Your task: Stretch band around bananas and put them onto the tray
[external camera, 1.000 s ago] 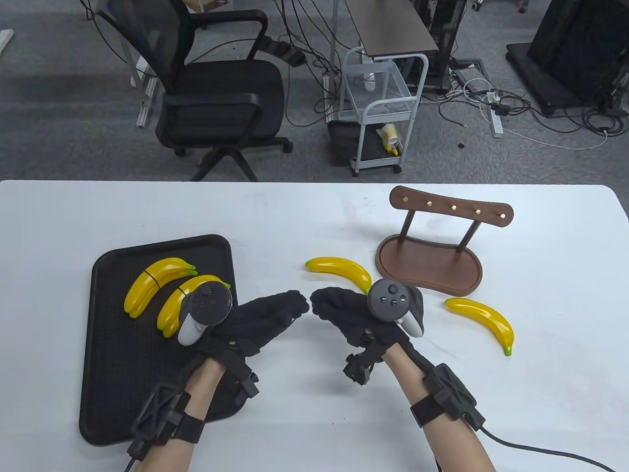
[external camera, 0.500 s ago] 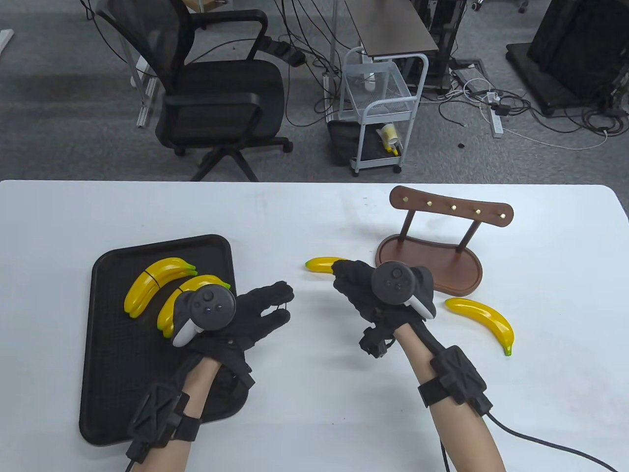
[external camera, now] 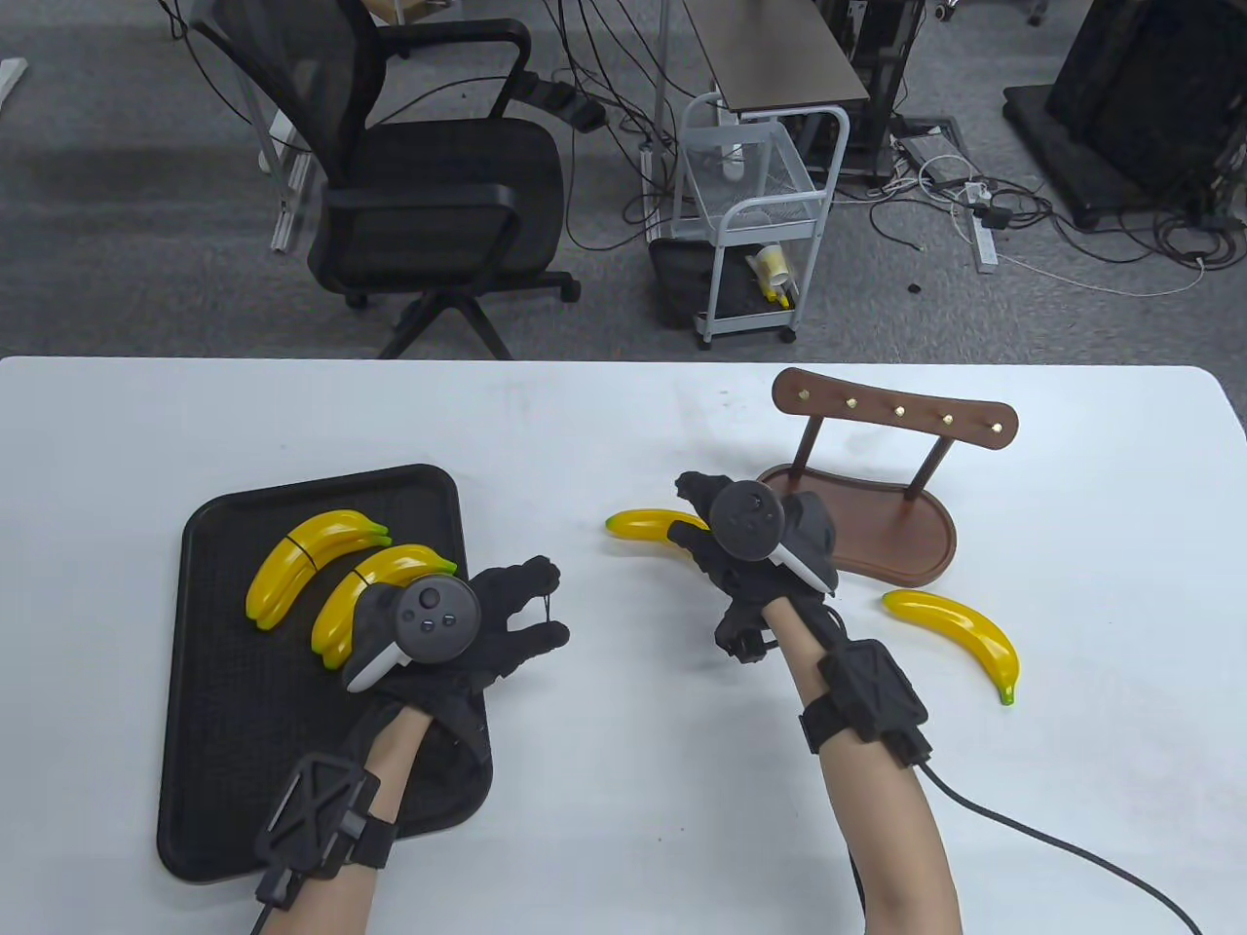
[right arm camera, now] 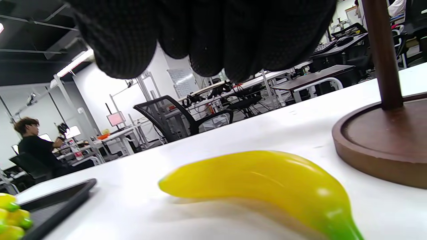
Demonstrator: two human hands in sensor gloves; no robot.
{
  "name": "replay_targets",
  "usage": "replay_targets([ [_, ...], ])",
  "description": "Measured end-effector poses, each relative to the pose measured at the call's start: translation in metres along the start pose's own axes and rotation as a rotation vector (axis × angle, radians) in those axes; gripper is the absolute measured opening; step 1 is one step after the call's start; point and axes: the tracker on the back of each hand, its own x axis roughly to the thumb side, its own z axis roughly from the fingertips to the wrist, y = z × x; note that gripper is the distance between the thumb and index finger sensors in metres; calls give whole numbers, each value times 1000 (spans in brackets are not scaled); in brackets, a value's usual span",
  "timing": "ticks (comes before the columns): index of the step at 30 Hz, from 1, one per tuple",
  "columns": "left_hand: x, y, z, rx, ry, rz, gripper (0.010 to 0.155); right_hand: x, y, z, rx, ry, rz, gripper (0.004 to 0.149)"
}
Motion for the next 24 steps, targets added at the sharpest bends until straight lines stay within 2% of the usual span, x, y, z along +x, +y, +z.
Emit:
replay_targets([
  [13,-1,-3,-1,-13,-5,18,70,-14,46,-27,82,102,133,76],
  [24,0,-4,-1,-19,-12,27,69,-16,65,-31,125,128,233,78],
])
